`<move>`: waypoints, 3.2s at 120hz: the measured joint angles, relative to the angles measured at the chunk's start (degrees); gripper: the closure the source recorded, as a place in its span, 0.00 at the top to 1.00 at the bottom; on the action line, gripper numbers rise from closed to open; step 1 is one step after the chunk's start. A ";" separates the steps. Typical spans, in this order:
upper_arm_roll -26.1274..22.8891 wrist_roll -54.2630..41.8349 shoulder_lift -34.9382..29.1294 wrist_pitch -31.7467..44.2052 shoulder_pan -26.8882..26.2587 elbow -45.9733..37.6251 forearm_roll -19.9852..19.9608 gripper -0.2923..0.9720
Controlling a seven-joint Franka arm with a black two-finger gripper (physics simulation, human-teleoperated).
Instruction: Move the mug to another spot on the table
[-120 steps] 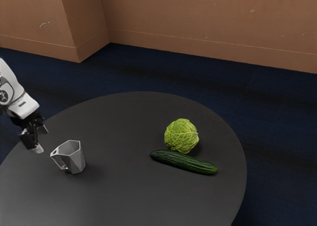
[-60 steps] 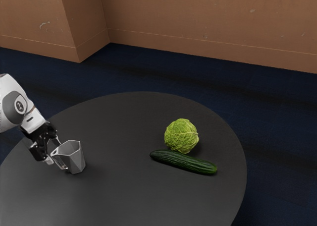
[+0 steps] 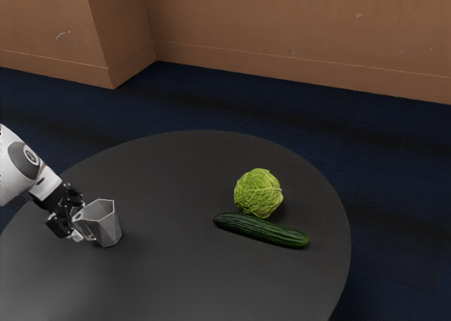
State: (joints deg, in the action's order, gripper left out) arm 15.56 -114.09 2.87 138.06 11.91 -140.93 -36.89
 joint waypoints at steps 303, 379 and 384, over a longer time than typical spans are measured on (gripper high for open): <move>-8.98 -8.15 7.39 -3.86 -1.22 10.80 -22.21 0.73; -10.79 19.24 -3.84 -28.15 -12.07 34.68 30.34 0.77; -10.81 21.48 -3.35 -30.27 -13.11 37.35 31.78 0.77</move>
State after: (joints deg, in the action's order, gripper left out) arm 4.76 -92.61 -0.48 107.79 -1.20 -103.58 -5.11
